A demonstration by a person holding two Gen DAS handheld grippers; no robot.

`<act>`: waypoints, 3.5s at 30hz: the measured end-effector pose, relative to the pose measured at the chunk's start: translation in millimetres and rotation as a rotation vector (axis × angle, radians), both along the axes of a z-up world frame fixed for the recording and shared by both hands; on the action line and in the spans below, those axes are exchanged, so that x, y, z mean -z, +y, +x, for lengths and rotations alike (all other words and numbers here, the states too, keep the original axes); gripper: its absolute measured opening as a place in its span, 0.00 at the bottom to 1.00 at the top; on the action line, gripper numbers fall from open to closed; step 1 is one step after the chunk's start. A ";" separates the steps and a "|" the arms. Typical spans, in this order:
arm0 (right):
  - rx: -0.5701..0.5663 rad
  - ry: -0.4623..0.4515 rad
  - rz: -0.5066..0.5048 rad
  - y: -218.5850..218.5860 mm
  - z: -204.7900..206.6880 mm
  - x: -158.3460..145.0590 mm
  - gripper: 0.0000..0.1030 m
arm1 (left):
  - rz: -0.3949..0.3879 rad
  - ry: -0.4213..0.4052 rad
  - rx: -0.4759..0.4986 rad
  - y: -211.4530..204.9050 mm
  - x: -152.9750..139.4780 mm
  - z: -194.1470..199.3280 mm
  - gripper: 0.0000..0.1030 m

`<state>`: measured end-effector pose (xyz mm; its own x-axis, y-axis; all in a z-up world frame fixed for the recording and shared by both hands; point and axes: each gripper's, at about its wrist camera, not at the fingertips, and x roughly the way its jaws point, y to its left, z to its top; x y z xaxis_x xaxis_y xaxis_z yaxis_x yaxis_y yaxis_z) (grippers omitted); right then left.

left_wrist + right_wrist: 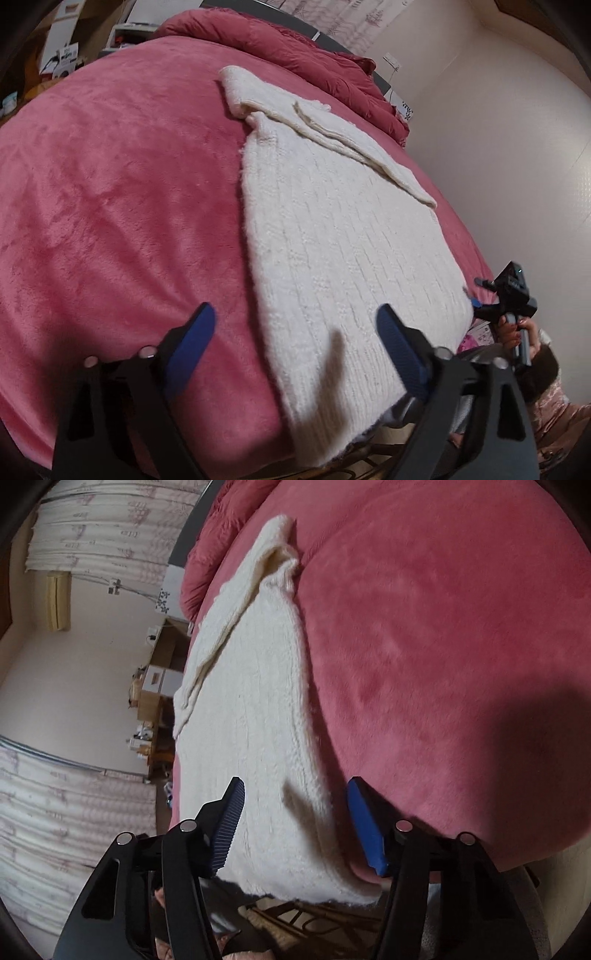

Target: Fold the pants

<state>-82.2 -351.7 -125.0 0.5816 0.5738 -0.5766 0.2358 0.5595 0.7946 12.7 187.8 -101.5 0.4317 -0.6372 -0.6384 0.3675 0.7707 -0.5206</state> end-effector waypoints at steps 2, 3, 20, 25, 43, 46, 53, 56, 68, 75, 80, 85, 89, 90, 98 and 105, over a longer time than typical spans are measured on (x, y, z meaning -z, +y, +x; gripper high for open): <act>-0.039 0.006 -0.017 7.6 2.9 0.0 0.55 | -0.005 0.012 0.008 2.9 0.8 0.9 0.71; -0.059 0.006 -0.022 12.0 4.2 0.1 0.55 | -0.019 0.021 0.025 3.3 0.9 0.9 0.71; -0.226 0.002 -0.026 42.6 16.1 4.4 0.51 | -0.165 0.155 0.267 -6.9 8.3 10.4 0.74; -0.259 -0.001 -0.045 49.0 21.2 4.1 0.49 | -0.112 0.099 0.345 -37.3 9.3 -4.3 0.72; -0.162 -0.150 -0.063 60.5 -16.2 -31.3 0.07 | -0.124 -0.050 0.287 -38.9 -44.7 -42.8 0.06; -0.149 -0.190 -0.007 58.8 -31.4 -37.0 0.07 | -0.150 -0.061 0.296 -34.2 -55.8 -55.7 0.06; -0.182 -0.244 0.068 71.4 -70.3 -54.9 0.06 | -0.151 -0.065 0.341 -11.3 -76.6 -89.9 0.06; -0.212 -0.294 0.100 79.6 -98.3 -67.4 0.06 | -0.169 -0.051 0.381 -7.4 -90.1 -109.3 0.06; -0.084 -0.362 0.312 62.4 -98.0 -69.4 0.06 | -0.468 0.033 0.301 19.5 -99.2 -80.9 0.07; 0.034 -0.372 0.412 44.3 -9.3 -66.7 0.06 | -0.546 0.037 0.183 12.8 -91.6 7.7 0.07; 0.124 -0.243 0.446 28.1 53.8 -29.3 0.06 | -0.540 0.134 -0.013 14.0 -47.2 83.1 0.07; 0.187 -0.097 0.429 24.0 92.9 5.1 0.07 | -0.520 0.248 -0.158 10.1 -1.9 129.8 0.07; 0.212 -0.146 0.481 19.7 99.5 15.1 0.20 | -0.486 0.223 -0.162 -3.6 1.7 144.8 0.39; 0.209 -0.165 0.479 18.8 98.2 11.9 0.35 | -0.496 0.209 -0.168 -4.3 0.0 147.4 0.49; 0.249 -0.366 0.197 5.7 82.4 -39.7 0.73 | -0.406 0.080 -0.294 14.6 -31.7 149.4 0.75; 0.140 -0.313 -0.268 30.9 94.2 -59.4 0.55 | -0.203 0.024 -0.228 13.4 -40.5 131.7 0.56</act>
